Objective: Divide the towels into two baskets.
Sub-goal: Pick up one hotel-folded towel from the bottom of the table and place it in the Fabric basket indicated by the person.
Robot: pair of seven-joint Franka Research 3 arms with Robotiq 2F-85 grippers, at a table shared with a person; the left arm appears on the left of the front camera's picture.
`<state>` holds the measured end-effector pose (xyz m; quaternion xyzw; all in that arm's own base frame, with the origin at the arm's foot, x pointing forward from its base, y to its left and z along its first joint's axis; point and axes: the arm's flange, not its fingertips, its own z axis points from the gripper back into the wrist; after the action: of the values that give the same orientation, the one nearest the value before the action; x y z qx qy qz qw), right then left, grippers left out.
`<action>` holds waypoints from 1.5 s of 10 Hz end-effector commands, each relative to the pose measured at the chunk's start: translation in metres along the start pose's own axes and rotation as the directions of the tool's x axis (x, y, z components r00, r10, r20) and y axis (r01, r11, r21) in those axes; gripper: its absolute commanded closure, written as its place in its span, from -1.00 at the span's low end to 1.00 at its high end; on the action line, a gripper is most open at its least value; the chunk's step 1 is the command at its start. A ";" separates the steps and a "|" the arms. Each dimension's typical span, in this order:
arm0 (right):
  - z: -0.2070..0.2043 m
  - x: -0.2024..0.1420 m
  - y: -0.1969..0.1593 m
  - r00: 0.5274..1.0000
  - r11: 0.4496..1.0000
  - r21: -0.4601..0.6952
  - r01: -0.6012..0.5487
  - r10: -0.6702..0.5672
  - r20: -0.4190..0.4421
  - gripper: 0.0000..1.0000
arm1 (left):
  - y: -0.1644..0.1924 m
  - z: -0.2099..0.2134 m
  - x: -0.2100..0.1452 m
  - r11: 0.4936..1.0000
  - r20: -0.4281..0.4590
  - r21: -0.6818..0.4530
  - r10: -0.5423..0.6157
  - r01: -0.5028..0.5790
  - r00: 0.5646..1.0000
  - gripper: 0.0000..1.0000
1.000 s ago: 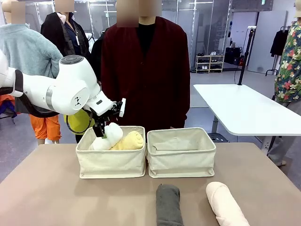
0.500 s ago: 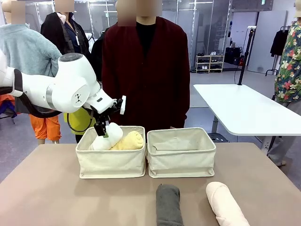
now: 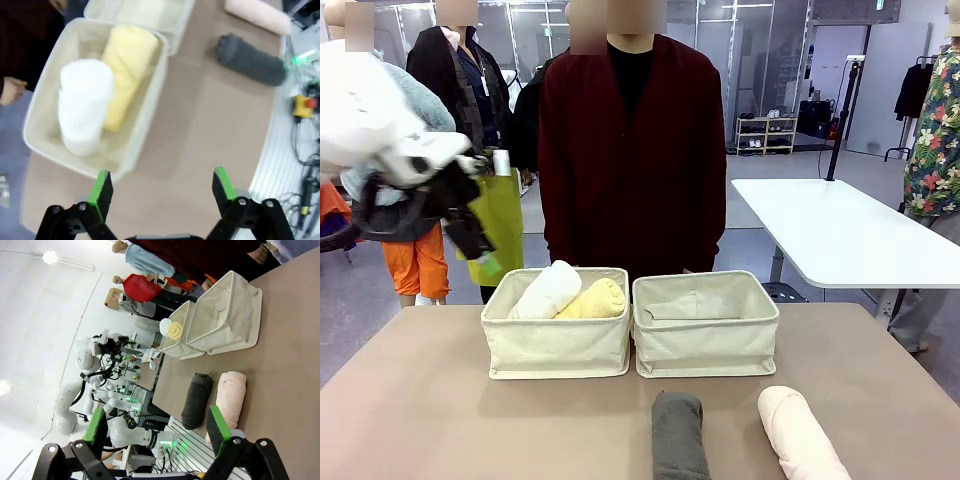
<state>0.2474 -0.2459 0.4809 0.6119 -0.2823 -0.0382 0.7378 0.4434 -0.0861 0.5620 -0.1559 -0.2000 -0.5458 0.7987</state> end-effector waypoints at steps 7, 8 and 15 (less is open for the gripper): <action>0.002 -0.001 0.003 1.000 1.000 0.008 -0.015 0.015 0.002 -1.00 | -0.023 0.061 -0.270 0.722 0.201 -0.330 0.684 -0.609 0.702 -1.00; 0.002 -0.001 0.003 1.000 1.000 0.008 -0.015 0.015 0.002 -1.00 | -0.024 0.046 -0.292 0.681 0.252 -0.397 0.725 -0.615 0.641 -1.00; 0.002 -0.001 0.003 1.000 1.000 0.008 -0.015 0.015 0.002 -1.00 | -0.009 -0.006 -0.363 0.636 0.556 -0.508 0.757 -0.581 0.342 -1.00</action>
<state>0.2476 -0.2456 0.4809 0.6119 -0.2819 -0.0380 0.7380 0.3141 0.1903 0.3726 -0.5373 -0.3423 -0.0813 0.7665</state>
